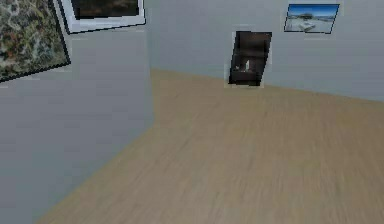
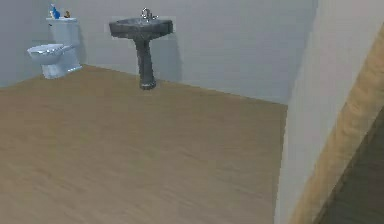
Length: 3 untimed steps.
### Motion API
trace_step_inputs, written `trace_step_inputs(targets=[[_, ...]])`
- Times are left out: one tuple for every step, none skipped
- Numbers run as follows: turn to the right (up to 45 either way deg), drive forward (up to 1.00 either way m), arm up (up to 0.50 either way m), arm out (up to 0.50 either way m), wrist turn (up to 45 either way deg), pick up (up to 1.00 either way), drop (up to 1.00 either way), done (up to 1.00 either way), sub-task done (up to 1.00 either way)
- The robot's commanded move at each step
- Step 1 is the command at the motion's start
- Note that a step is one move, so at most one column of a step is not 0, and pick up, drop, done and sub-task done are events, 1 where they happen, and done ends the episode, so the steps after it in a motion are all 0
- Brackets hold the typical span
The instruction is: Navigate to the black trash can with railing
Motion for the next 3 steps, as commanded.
trace_step_inputs(targets=[[0.0, 1.0, 0.0, 0.0, 0.0, 0.0, 0.0, 0.0, 0.0], [-3.0, 0.0, 0.0, 0.0, 0.0, 0.0, 0.0, 0.0, 0.0], [9.0, 0.0, 0.0, 0.0, 0.0, 0.0, 0.0, 0.0, 0.0]])
